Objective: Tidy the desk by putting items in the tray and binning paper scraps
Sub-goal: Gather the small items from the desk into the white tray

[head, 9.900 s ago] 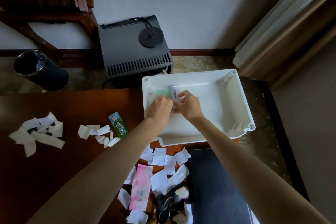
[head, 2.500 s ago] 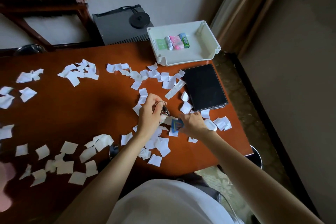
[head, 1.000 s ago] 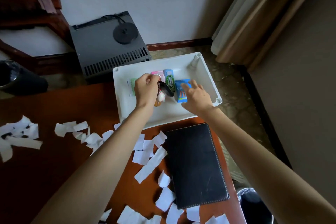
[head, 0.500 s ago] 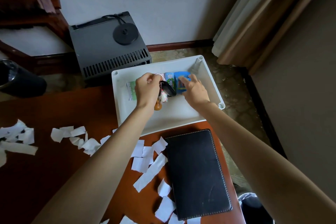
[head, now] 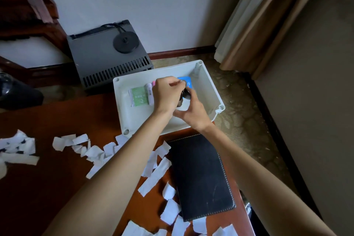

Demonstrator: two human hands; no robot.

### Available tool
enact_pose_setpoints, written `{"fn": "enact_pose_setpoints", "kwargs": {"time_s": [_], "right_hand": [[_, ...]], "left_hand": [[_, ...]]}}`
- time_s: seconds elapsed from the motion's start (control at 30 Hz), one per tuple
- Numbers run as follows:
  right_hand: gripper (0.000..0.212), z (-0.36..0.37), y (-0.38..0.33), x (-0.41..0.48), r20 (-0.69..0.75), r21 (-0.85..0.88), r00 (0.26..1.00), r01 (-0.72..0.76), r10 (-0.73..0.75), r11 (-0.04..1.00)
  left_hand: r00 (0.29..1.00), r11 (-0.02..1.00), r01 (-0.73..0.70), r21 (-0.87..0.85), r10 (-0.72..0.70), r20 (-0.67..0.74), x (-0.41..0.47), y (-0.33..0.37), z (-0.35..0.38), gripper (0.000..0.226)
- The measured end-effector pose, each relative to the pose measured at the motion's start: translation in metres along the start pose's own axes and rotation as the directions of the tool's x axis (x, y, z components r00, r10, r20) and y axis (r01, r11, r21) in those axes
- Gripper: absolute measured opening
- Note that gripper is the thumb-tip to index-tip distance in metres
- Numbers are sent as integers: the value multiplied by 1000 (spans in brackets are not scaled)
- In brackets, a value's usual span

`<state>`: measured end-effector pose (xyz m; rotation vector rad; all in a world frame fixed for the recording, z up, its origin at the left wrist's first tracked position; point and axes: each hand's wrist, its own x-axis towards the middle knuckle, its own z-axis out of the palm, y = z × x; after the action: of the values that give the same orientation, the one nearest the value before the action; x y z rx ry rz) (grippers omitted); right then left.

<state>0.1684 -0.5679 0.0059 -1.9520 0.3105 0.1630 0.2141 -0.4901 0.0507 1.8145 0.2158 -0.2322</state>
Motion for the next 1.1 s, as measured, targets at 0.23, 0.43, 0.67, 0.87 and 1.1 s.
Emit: {"fn": "enact_pose_setpoints", "kwargs": {"time_s": [0.23, 0.43, 0.67, 0.87, 1.1], "right_hand": [[20, -10, 7, 7, -274, 113, 948, -139, 165, 984], [30, -24, 11, 31, -315, -191, 909, -343, 273, 920], [35, -21, 4, 65, -286, -582, 939, -330, 193, 743], [26, -19, 5, 81, -226, -795, 971, -229, 75, 562], [34, -24, 10, 69, -182, -847, 983, -148, -17, 511]], "left_hand": [[995, 997, 45, -56, -40, 93, 2, -4, 18, 15], [990, 878, -143, 457, 129, 61, 22, -22, 5, 29], [869, 324, -493, 807, 131, 478, 47, -67, -9, 74], [845, 263, -534, 804, 204, 494, 55, -74, -5, 63], [855, 284, -513, 810, 252, 453, 55, -79, 5, 47]]}}
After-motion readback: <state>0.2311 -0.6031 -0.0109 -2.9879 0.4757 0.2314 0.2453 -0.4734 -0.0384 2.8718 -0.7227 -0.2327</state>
